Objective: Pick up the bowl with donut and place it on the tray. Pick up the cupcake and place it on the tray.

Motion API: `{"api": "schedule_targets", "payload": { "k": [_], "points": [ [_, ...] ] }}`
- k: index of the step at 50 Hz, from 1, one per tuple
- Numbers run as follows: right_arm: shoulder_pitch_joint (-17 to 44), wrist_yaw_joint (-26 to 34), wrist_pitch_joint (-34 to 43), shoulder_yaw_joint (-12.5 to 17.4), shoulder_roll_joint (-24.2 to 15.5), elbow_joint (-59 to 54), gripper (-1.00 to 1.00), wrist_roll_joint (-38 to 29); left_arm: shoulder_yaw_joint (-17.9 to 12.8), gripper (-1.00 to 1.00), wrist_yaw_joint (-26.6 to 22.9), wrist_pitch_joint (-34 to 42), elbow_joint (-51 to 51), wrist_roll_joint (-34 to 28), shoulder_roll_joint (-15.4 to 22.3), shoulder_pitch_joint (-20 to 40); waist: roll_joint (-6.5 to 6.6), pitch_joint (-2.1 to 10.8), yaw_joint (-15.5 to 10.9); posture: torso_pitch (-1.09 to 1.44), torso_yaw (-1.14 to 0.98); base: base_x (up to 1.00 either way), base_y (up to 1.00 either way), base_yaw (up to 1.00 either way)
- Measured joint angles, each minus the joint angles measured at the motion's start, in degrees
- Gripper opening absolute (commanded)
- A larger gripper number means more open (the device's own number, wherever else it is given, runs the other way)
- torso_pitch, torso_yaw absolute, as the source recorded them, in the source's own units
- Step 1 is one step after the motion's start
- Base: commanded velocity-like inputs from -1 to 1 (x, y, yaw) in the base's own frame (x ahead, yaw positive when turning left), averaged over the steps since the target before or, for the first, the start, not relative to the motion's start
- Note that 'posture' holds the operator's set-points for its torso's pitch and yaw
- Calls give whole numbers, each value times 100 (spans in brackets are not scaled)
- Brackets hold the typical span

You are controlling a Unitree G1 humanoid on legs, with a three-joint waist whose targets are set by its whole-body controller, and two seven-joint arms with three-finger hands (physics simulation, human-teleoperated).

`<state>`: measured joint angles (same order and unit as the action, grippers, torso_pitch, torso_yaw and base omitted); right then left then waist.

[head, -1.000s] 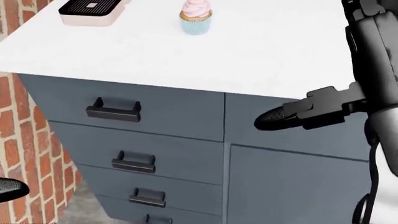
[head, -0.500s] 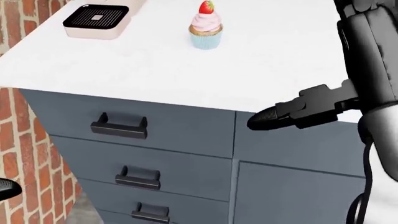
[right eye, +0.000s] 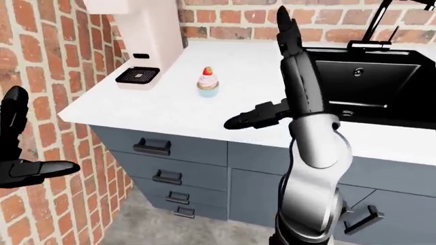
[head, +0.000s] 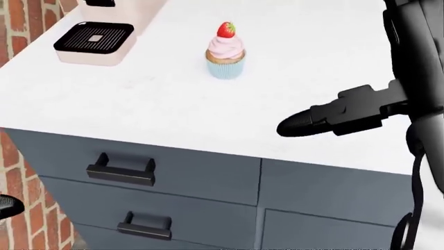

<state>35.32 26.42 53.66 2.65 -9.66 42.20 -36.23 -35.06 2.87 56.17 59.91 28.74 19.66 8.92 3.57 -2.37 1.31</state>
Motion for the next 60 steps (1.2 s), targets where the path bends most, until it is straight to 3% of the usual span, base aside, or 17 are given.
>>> {"api": "schedule_targets", "payload": {
  "k": [5, 8, 13, 15, 16, 17, 21, 25, 29, 31, 36, 47, 60],
  "points": [
    [-136, 48, 16, -123, 28, -172, 100, 113, 90, 100, -131, 130, -184, -178, -145, -91, -197, -56, -91, 0, 0, 12, 0, 0],
    [-206, 85, 101, -141, 40, -244, 100, 139, 62, 100, -134, 227, -246, -203, -136, -141, -151, -179, -150, 0, 0, 59, 0, 0],
    [-144, -8, -36, -29, 29, -47, 100, 111, 46, 100, -152, 30, -32, -241, -125, -90, -252, -65, -218, 0, 0, 50, 0, 0],
    [-96, -34, -75, -20, 13, 30, 100, 110, 44, 100, -183, -22, 5, -265, -120, -38, -321, 44, -203, 0, 0, 0, 0, 0],
    [-81, -45, -84, -16, 4, 35, 100, 109, 61, 100, -199, -45, -1, -276, -120, -5, -415, 47, -194, 0, 0, 0, 0, 0],
    [-107, -50, -85, -13, -11, 20, 100, 108, 101, 100, -216, -50, -21, -281, -169, -21, -423, -4, -218, 0, 0, 0, 0, 0],
    [-316, -7, 130, -9, -1, -272, 100, 90, 261, 100, -263, 183, -247, -224, -236, -152, -379, -257, -144, 0, 0, 32, 0, 0],
    [-154, -13, 119, -10, 0, -111, 100, 99, 83, 100, -178, 124, -75, -200, -108, -105, -388, -116, -99, 0, 0, 12, 0, 0],
    [-62, -39, -52, -56, 9, 63, 100, 80, 81, 100, -121, -34, -11, -148, -67, -81, -133, -67, -80, 0, 0, 0, 0, 0],
    [-148, -14, -22, -150, 65, -62, 100, 83, 81, 100, -102, 0, -98, -112, -82, -157, -224, -112, -82, 0, 0, 0, 0, 0],
    [-21, 113, 105, -247, 111, -217, 100, 70, 50, 100, 3, 79, -193, 5, 0, -220, -253, -73, -96, 0, 0, 0, 0, 0],
    [327, 213, 115, -344, 253, -304, 100, -148, 1, 100, 288, -31, -94, 461, 252, -256, -204, -48, -61, 0, 0, 0, 0, 0],
    [796, 68, -68, -543, 642, -1028, 100, -164, -44, 100, 209, -62, -91, 426, 190, -296, -154, -64, -37, 0, 0, 0, 0, 0]
  ]
}}
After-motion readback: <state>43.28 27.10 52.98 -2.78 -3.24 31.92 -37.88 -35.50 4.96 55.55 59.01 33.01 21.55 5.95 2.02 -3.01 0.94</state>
